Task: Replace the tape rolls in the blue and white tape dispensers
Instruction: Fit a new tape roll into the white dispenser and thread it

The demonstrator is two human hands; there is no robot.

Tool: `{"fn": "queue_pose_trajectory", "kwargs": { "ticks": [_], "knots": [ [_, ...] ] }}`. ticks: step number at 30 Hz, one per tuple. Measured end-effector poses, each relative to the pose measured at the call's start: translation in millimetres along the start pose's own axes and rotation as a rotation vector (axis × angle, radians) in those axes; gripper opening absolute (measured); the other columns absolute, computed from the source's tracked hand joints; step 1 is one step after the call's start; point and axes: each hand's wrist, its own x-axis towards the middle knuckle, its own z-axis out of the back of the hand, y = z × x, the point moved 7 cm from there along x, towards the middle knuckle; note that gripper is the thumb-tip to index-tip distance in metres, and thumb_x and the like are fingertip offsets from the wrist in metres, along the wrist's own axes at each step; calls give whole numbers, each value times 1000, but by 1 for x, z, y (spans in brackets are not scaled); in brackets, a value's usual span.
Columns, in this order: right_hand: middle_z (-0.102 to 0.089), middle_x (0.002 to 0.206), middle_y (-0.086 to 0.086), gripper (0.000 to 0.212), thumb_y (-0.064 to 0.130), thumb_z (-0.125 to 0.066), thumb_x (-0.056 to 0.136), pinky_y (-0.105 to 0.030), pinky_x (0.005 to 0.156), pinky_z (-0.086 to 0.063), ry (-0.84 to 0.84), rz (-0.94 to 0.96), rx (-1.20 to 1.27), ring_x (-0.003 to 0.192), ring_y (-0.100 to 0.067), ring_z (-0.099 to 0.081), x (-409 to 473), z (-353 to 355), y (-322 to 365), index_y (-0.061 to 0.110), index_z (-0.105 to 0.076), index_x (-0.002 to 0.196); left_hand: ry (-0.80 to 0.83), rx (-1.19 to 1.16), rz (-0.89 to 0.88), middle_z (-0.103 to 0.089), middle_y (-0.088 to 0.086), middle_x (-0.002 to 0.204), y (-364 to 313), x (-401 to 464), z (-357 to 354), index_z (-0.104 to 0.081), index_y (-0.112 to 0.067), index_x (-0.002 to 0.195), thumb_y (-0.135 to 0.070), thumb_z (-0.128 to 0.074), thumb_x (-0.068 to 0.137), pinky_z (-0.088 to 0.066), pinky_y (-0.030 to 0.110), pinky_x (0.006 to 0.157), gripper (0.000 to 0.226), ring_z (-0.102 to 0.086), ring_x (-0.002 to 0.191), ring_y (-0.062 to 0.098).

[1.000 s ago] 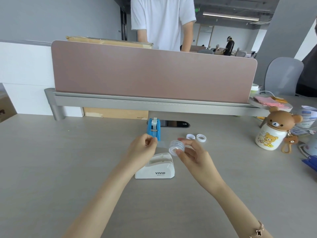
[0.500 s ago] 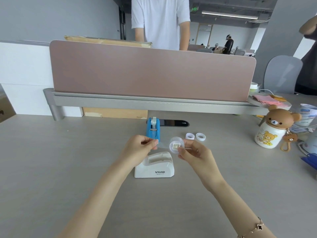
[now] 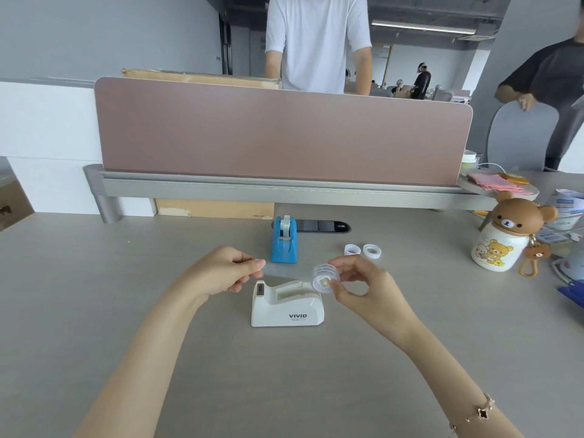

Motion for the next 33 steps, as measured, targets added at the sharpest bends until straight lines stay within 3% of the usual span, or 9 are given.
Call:
{"fn": "queue_pose_trajectory", "kwargs": {
  "ticks": [7, 14, 22, 26, 33],
  "knots": [
    [-66, 94, 19, 24, 12, -70, 82, 1, 80, -39, 63, 69, -84, 95, 5, -58, 12, -10, 10, 24, -63, 101, 31, 15, 56, -62, -9, 64, 14, 2, 11, -67, -13, 80, -26, -59, 92, -45, 15, 53, 19, -50, 59, 5],
    [-68, 98, 14, 20, 14, -68, 83, -15, 90, -44, 211, 133, -188, 101, -3, -57, 20, -32, 10, 25, -64, 99, 93, 0, 172, -60, -3, 65, 35, 3, 17, -66, -9, 77, -23, -59, 92, -45, 13, 48, 22, -53, 57, 4],
    [-67, 99, 17, 21, 16, -66, 84, -15, 89, -44, 243, 160, -234, 100, -3, -56, 20, -32, 8, 29, -65, 100, 148, 1, 185, -61, -1, 68, 39, 3, 12, -65, -8, 79, -23, -60, 91, -45, 13, 47, 20, -54, 57, 5],
    [-63, 99, 24, 23, 16, -64, 86, -15, 89, -43, 270, 172, -279, 100, -4, -54, 19, -34, 8, 23, -67, 108, 161, -36, 177, -63, -1, 70, 38, 2, 12, -65, -8, 80, -23, -61, 91, -45, 14, 48, 19, -55, 57, 5],
    [-49, 91, 32, 24, 23, -58, 91, -9, 86, -36, 292, 192, -360, 98, 6, -45, 19, -39, 7, 31, -63, 113, 143, -50, 188, -64, 0, 75, 40, 2, 12, -64, -9, 82, -20, -60, 91, -45, 13, 47, 15, -56, 58, 5]
  ]
}}
